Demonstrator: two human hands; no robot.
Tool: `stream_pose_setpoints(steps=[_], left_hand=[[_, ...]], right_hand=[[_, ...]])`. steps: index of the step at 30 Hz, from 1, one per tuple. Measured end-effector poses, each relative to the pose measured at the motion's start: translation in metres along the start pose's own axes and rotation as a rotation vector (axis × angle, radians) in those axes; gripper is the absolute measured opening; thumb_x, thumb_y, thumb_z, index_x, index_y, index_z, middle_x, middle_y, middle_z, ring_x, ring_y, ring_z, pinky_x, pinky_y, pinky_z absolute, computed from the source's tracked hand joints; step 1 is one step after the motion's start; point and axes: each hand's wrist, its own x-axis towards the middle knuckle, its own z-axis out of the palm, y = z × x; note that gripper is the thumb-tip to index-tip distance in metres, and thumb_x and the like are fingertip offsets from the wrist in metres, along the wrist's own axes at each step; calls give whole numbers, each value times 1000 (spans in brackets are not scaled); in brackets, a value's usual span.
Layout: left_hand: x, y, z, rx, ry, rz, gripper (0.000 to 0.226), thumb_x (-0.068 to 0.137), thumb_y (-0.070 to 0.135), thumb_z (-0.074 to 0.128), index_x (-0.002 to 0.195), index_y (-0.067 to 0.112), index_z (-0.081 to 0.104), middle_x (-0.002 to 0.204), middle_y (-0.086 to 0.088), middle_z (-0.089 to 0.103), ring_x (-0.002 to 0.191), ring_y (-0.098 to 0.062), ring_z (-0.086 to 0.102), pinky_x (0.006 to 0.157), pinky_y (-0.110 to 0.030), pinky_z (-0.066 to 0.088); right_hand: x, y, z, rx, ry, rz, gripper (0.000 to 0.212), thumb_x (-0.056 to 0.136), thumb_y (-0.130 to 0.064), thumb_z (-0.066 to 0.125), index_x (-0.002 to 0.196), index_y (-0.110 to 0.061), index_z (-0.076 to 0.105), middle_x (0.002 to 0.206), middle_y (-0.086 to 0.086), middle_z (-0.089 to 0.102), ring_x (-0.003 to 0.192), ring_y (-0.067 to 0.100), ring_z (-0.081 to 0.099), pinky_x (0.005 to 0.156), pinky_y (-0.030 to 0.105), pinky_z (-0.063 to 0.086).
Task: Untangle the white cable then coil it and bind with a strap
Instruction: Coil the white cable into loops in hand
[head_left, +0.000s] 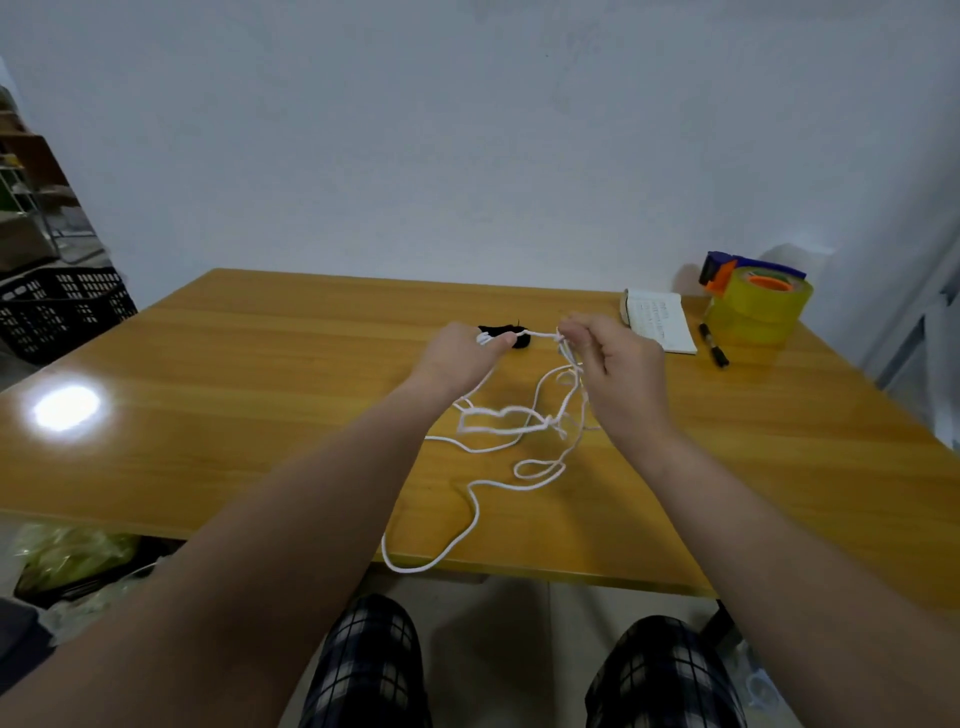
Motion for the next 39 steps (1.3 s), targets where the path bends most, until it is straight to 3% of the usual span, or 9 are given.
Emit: stream_pose_setpoints(steps=[5, 9, 13, 14, 15, 20, 25, 29, 39], left_hand=[[16, -48, -10, 92, 91, -192, 46, 93, 40, 53, 80, -3, 63, 78, -20, 60, 74, -31, 53, 61, -31, 34], [15, -74, -18, -60, 174, -271, 46, 91, 37, 57, 94, -8, 63, 95, -28, 64, 97, -41, 61, 76, -40, 46], [12, -48, -14, -184, 225, -204, 53, 91, 39, 56, 84, -13, 59, 70, -26, 56, 113, -35, 46, 64, -36, 35], [11, -41, -14, -215, 243, -170, 51, 91, 39, 56, 85, -11, 60, 74, -26, 60, 71, -28, 52, 66, -38, 39], [10, -36, -16, -253, 279, -136, 49, 91, 39, 56, 91, -9, 63, 85, -28, 64, 93, -44, 62, 69, -39, 43], [12, -23, -46, -450, 521, 10, 31, 89, 37, 59, 74, 10, 56, 63, -2, 50, 61, -16, 44, 64, -30, 37], [-1, 3, -38, -353, 268, 125, 28, 89, 35, 62, 80, 8, 62, 51, 8, 44, 46, -3, 41, 49, -25, 34], [-14, 26, -14, -429, 138, 175, 32, 89, 33, 62, 72, 6, 62, 34, 11, 40, 33, -1, 35, 42, -21, 31], [6, 5, -48, -703, 529, -87, 37, 92, 43, 54, 92, 7, 59, 69, -3, 50, 57, -19, 45, 48, -25, 37]], right_hand=[[11, -21, -18, 437, 198, 55, 20, 97, -22, 47, 87, -22, 65, 76, -14, 70, 77, 11, 69, 72, 27, 54], [23, -18, -28, 536, -141, 168, 28, 99, -18, 43, 76, -20, 59, 47, -11, 51, 47, 3, 48, 52, 19, 40], [12, -4, -3, 243, -394, 249, 46, 88, -44, 59, 56, -13, 48, 47, -10, 36, 49, 6, 35, 53, 27, 26], [12, 5, 2, 84, -465, 278, 50, 83, -51, 61, 54, -13, 44, 49, -9, 37, 51, 11, 37, 54, 30, 26], [11, 16, 5, -128, -551, 316, 50, 82, -53, 61, 55, -15, 42, 52, -6, 40, 54, 15, 42, 54, 30, 28], [-14, 85, -17, -864, -889, 612, 40, 87, -55, 50, 73, -18, 50, 83, 2, 54, 84, 22, 55, 69, 29, 40], [-8, 67, -12, -313, -435, 606, 43, 96, -38, 45, 132, -16, 45, 136, 9, 43, 124, 26, 45, 99, 37, 36], [14, -7, 3, 458, -491, 490, 36, 95, -33, 49, 129, -22, 43, 111, -8, 60, 99, 3, 59, 84, 12, 45], [7, 29, -6, 216, -218, 378, 6, 89, -20, 62, 89, -18, 68, 76, 2, 59, 65, 7, 50, 61, 16, 39]])
